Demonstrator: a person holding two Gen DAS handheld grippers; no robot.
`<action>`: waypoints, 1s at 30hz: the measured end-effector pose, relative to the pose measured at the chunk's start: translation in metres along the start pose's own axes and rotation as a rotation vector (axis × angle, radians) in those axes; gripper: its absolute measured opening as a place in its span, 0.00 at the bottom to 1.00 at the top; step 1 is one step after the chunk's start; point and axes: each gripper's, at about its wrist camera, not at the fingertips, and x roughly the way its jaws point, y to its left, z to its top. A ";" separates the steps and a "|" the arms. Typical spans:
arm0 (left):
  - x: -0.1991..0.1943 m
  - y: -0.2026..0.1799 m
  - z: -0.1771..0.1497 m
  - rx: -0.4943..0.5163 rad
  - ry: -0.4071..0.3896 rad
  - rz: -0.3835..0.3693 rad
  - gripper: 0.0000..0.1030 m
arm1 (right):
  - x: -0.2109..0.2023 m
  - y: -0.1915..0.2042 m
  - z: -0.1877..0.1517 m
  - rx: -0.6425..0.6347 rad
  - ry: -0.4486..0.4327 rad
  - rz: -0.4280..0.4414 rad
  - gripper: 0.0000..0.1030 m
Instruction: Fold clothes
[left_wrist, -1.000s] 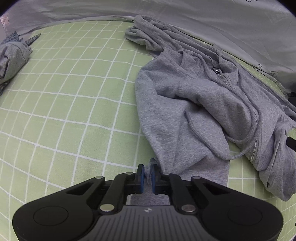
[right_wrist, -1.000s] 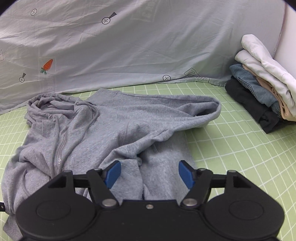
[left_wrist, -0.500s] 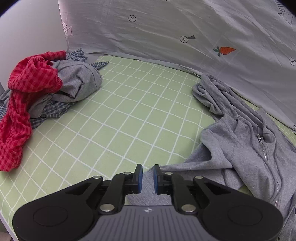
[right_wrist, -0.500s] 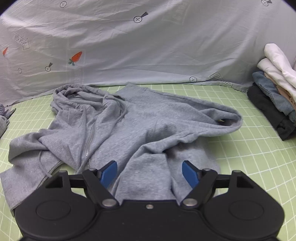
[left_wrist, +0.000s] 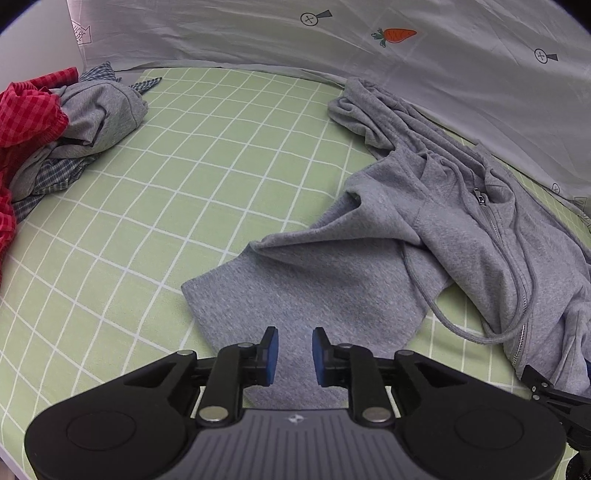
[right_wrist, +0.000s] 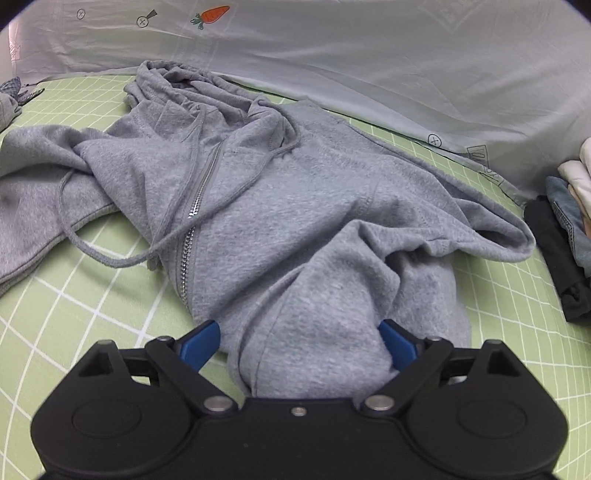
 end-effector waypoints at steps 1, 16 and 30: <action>0.001 0.001 -0.001 0.000 0.006 0.002 0.22 | 0.001 -0.003 0.001 0.025 -0.002 0.002 0.82; 0.008 0.012 -0.006 -0.039 0.030 0.030 0.23 | -0.049 -0.067 0.034 0.470 -0.097 0.503 0.29; 0.011 0.012 -0.005 -0.025 0.045 0.049 0.25 | -0.017 -0.165 0.091 0.652 -0.294 0.084 0.22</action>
